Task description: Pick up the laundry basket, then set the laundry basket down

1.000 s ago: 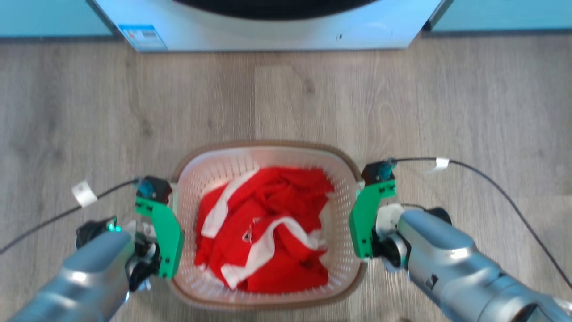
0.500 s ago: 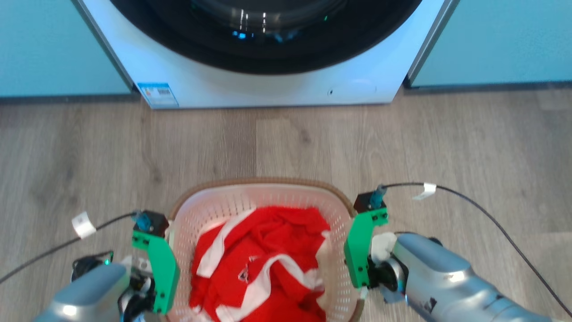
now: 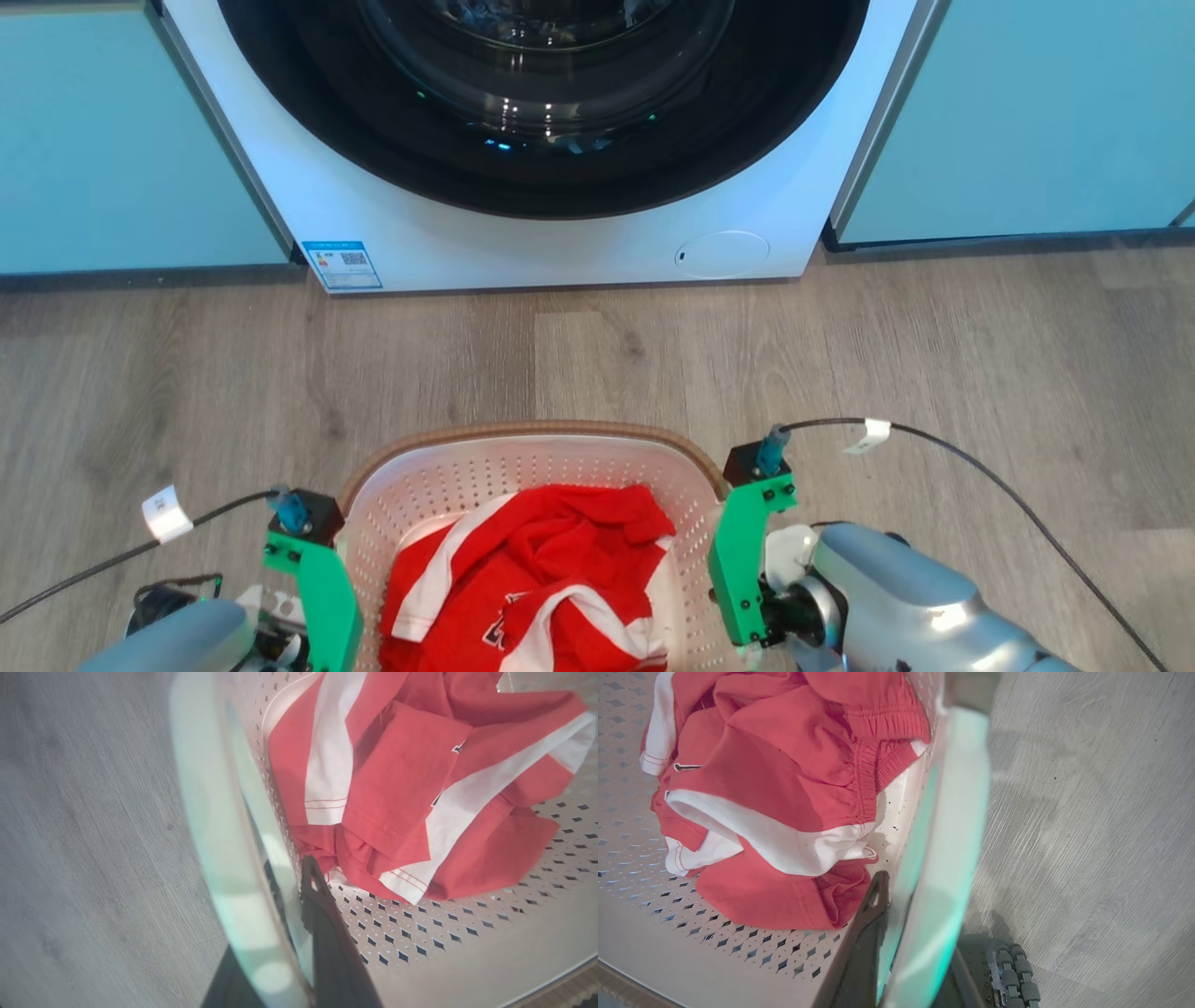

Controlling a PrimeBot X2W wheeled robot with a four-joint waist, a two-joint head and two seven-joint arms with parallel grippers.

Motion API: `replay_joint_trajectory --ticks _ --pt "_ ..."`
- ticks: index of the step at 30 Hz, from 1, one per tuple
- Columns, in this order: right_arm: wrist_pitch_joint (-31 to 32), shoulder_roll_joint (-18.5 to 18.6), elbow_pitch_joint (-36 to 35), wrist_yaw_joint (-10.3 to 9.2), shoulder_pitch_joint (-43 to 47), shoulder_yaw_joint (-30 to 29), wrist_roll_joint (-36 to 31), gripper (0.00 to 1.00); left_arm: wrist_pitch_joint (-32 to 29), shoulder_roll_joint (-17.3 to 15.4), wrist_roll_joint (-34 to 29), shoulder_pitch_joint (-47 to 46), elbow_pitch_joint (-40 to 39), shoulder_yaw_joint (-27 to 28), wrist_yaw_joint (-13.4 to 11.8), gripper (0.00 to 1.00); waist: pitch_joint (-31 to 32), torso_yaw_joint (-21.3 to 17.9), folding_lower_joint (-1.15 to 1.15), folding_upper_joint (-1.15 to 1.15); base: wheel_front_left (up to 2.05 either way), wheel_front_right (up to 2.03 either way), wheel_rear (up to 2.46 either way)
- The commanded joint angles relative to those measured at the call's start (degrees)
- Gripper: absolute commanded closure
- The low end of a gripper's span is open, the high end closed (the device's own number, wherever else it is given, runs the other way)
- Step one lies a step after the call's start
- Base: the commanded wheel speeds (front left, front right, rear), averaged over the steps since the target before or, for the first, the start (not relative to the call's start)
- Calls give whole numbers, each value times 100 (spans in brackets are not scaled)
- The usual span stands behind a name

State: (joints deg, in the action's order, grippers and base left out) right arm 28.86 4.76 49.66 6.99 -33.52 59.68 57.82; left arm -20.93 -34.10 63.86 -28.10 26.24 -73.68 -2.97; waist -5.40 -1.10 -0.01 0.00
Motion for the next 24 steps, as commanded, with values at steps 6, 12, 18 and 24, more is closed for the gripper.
replay_joint_trajectory --ticks 6,12,18,24 --pt "50 -189 -503 50 19 -116 -283 100 -175 -345 -54 23 -984 48 -206 100 77 5 1 0 0 0 0" --pt "183 -189 -669 50 95 -296 -505 100 -177 -440 -37 136 -1235 49 -359 100 127 7 1 0 0 0 0" --pt "370 -189 -881 50 172 -537 -776 100 -102 -372 -3 234 -1214 56 -406 100 156 10 1 0 0 0 0" --pt "534 -189 -1134 50 303 -811 -1145 100 -9 -289 -15 262 -1055 56 -361 100 154 -8 1 0 0 0 0"
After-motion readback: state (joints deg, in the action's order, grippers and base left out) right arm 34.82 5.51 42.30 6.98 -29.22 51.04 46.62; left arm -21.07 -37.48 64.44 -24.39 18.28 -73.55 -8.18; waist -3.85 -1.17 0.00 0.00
